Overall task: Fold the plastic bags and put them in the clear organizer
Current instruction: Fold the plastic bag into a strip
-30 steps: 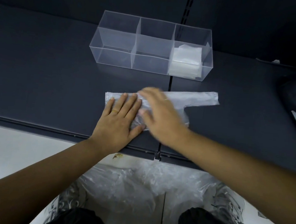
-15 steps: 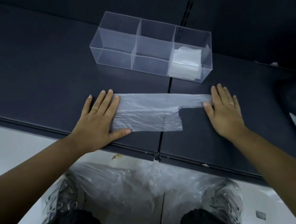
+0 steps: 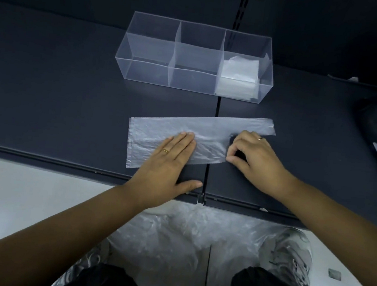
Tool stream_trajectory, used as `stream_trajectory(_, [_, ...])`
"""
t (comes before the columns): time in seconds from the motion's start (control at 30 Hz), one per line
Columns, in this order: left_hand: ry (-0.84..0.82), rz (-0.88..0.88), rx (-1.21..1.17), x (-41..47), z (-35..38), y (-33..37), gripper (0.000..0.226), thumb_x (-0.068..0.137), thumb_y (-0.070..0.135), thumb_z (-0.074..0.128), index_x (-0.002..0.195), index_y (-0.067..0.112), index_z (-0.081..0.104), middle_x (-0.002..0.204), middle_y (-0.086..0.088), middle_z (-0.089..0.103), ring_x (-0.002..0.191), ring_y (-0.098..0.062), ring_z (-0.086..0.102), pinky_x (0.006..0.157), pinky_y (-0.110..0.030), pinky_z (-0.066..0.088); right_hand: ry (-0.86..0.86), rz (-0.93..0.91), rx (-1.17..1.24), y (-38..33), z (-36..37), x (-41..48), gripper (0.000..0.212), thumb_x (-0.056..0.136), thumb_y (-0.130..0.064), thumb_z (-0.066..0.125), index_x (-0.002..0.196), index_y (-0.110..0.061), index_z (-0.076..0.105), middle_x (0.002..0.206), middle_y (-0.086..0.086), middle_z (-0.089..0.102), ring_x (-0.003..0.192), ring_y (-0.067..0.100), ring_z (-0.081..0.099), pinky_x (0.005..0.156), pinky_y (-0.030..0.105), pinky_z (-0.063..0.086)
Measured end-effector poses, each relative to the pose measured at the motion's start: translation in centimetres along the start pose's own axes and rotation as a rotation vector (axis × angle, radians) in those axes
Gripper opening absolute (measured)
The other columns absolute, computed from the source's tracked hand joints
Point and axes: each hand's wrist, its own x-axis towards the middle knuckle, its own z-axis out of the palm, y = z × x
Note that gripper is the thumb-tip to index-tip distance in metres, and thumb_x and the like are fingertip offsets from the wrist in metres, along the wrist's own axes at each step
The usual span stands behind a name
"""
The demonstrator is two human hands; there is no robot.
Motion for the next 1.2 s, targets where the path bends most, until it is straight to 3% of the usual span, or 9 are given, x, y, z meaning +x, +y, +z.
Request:
stream_trajectory(0.13, [0.153, 0.000, -0.021, 0.2, 0.0, 0.6, 0.061, 0.094, 0.039, 0.053, 0.142, 0.003, 0.041, 0.150, -0.011, 0.037, 0.141, -0.022, 0.032, 0.117, -0.037, 0.020, -0.097, 0.160, 0.305, -0.5, -1.9, -0.5, 0.012, 0.092, -0.020, 0.061, 0.080, -0.023, 0.060, 0.092, -0.010, 0.052, 0.082, 0.001, 0.051, 0.081, 0.017, 0.038])
stream_trajectory(0.23, [0.264, 0.051, 0.008, 0.2, 0.0, 0.8, 0.039, 0.084, 0.004, 0.070, 0.122, -0.001, 0.063, 0.129, -0.016, 0.060, 0.120, -0.031, 0.057, 0.101, -0.049, 0.045, -0.031, 0.181, 0.128, -0.9, -3.0, -1.2, 0.015, 0.084, -0.036, 0.067, 0.087, -0.024, 0.058, 0.105, -0.011, 0.048, 0.096, 0.000, 0.047, 0.093, 0.022, 0.033])
stream_trajectory(0.33, [0.304, 0.050, -0.040, -0.1, -0.3, 1.5, 0.032, 0.082, 0.001, 0.070, 0.114, -0.001, 0.068, 0.121, -0.014, 0.066, 0.113, -0.030, 0.062, 0.096, -0.045, 0.050, 0.033, 0.057, -0.086, -3.3, -2.7, -1.9, 0.079, 0.063, -0.071, 0.061, 0.127, -0.028, 0.045, 0.140, -0.009, 0.032, 0.128, 0.007, 0.027, 0.107, 0.027, 0.010])
stream_trajectory(0.4, [0.299, 0.050, -0.059, -0.3, -0.6, 2.2, 0.029, 0.084, 0.003, 0.069, 0.112, 0.000, 0.069, 0.118, -0.013, 0.067, 0.111, -0.030, 0.064, 0.095, -0.043, 0.051, -0.039, -0.075, -0.203, -5.0, -1.3, -2.1, 0.094, 0.062, -0.074, 0.059, 0.140, -0.028, 0.037, 0.148, -0.008, 0.030, 0.135, 0.012, 0.024, 0.112, 0.030, 0.004])
stream_trajectory(0.6, [0.215, -0.098, -0.333, -1.5, -2.6, 0.9, 0.027, 0.096, 0.016, 0.056, 0.120, 0.016, 0.067, 0.125, 0.008, 0.063, 0.121, -0.005, 0.054, 0.102, -0.008, 0.030, 0.184, -0.002, -0.015, -2.8, 0.6, -1.2, 0.012, 0.083, -0.007, 0.070, 0.094, -0.011, 0.073, 0.102, 0.000, 0.072, 0.097, 0.025, 0.065, 0.090, 0.037, 0.047])
stream_trajectory(0.73, [0.200, -0.411, -0.704, -3.3, -4.7, -2.6, 0.017, 0.090, 0.019, 0.065, 0.102, 0.024, 0.075, 0.095, 0.027, 0.069, 0.092, 0.013, 0.061, 0.082, 0.001, 0.039, 0.122, 0.304, 0.466, -0.3, -1.2, -0.3, 0.008, 0.087, -0.014, 0.068, 0.081, -0.017, 0.072, 0.082, -0.015, 0.072, 0.080, -0.001, 0.064, 0.077, 0.009, 0.044])
stream_trajectory(0.9, [0.262, -0.794, -1.154, -3.7, -5.6, -5.5, 0.013, 0.089, 0.012, 0.065, 0.082, 0.019, 0.074, 0.081, 0.001, 0.074, 0.069, -0.005, 0.069, 0.062, -0.013, 0.053, 0.146, 0.491, 0.671, 0.4, -1.3, 1.2, 0.010, 0.082, -0.014, 0.074, 0.074, -0.019, 0.071, 0.066, -0.010, 0.070, 0.058, -0.002, 0.059, 0.066, 0.008, 0.047])
stream_trajectory(1.07, [0.530, -0.834, -0.758, -3.4, -5.1, -4.9, 0.016, 0.094, 0.006, 0.054, 0.092, 0.015, 0.067, 0.086, -0.001, 0.071, 0.074, -0.016, 0.070, 0.073, -0.024, 0.055, 0.154, 0.573, 0.660, 0.5, -1.1, 1.7, 0.012, 0.077, -0.009, 0.077, 0.077, -0.018, 0.070, 0.066, -0.005, 0.069, 0.055, -0.004, 0.059, 0.060, 0.007, 0.046])
stream_trajectory(1.2, [0.657, -0.256, -0.178, -3.3, -3.7, -0.1, 0.029, 0.091, 0.007, 0.044, 0.110, 0.009, 0.066, 0.109, -0.008, 0.064, 0.102, -0.022, 0.055, 0.097, -0.021, 0.036, 0.139, 0.572, 0.622, 0.5, -0.8, 1.6, 0.014, 0.078, -0.009, 0.077, 0.081, -0.019, 0.067, 0.070, -0.004, 0.070, 0.067, 0.006, 0.063, 0.071, 0.018, 0.049])
